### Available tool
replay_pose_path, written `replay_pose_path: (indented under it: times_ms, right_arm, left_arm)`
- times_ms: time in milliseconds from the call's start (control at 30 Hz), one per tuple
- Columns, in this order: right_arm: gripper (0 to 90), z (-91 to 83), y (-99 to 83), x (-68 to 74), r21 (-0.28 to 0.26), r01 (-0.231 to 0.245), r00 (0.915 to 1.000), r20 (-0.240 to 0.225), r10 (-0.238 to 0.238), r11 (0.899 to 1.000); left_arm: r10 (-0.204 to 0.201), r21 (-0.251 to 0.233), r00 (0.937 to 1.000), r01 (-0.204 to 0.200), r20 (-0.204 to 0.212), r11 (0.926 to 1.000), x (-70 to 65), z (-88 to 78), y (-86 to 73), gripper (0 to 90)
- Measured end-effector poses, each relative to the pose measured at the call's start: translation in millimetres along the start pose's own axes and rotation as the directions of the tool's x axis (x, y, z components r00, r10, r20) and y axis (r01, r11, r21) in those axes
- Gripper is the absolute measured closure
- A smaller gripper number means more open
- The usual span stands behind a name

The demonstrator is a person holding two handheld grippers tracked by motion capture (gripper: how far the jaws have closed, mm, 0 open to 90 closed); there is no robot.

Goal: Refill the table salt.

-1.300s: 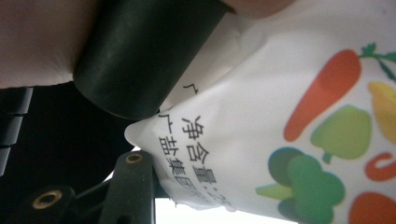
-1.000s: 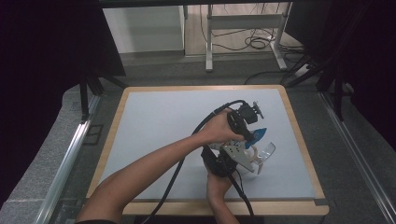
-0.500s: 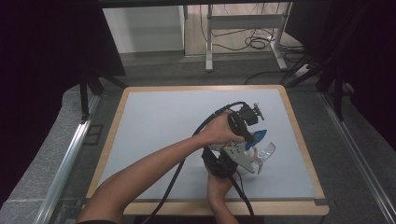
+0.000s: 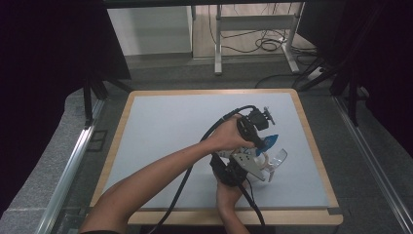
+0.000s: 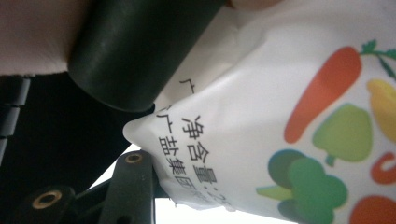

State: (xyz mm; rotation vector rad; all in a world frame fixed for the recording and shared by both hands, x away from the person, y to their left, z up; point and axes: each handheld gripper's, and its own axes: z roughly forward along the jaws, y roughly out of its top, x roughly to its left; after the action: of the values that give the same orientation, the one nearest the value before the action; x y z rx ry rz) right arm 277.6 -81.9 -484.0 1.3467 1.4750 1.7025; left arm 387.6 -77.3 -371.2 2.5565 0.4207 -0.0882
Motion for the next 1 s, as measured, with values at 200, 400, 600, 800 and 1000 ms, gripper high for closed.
replay_pose_path:
  times_ms: [200,400,600,800,1000]
  right_arm:
    - [55.7,-1.1,-2.9,-1.6,0.011,0.028,0.9996,0.007,-0.028,1.0]
    - [55.3,-1.6,-7.7,-4.0,0.029,0.043,0.999,0.007,-0.043,0.999]
    - [54.6,-2.0,-12.6,-5.1,0.046,0.062,0.998,0.008,-0.062,0.997]
    - [53.6,-2.8,-18.2,-6.8,0.073,0.105,0.9944,0.006,-0.106,0.992]
    - [52.2,-4.5,-23.1,-7.9,0.114,0.123,0.9922,0.007,-0.125,0.986]
  left_arm:
    - [0.001,-0.003,1.0,-0.001,0.007,1.0,-0.2,0.6,-0.7,90.0]
    - [-0.008,-0.007,0.9999,0.008,0.013,0.9999,1.6,1.2,-2.7,90.0]
    - [-0.014,-0.018,0.9998,0.014,0.011,0.9997,2.4,-0.6,-5.1,90.0]
    - [-0.027,-0.034,0.9995,0.028,0.014,0.999,5.9,-6.0,-9.9,90.0]
    - [-0.048,-0.063,0.9987,0.049,0.019,0.9968,8.0,-13.5,-16.2,90.0]
